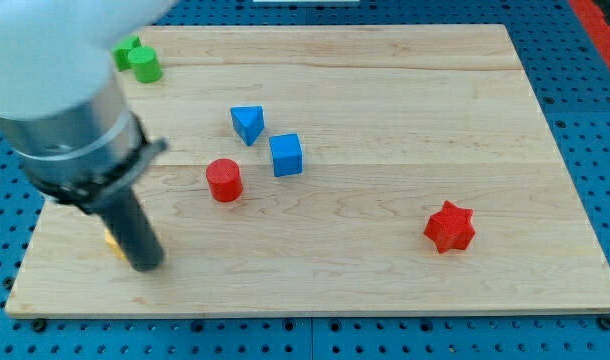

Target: Push the yellow hexagon into the yellow heart

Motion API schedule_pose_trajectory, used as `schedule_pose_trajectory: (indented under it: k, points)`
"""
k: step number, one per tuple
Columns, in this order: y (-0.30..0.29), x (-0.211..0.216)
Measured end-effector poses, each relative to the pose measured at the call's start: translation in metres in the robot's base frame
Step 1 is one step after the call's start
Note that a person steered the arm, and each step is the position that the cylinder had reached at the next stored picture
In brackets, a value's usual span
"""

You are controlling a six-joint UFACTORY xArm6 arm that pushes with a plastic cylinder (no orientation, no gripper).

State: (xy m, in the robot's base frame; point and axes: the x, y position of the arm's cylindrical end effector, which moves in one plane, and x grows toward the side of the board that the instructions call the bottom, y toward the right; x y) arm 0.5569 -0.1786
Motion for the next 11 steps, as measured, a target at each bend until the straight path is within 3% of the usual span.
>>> schedule_pose_trajectory:
  k: [1, 2, 3, 4, 5, 7, 9, 11]
  points:
    - [-0.023, -0.035]
    - [0.006, -0.018]
    - [-0.084, -0.017]
    - [-0.1, -0.028]
    - [-0.061, -0.033]
    - [-0.037, -0.033]
    - [0.019, -0.01]
    - [-0.024, -0.077]
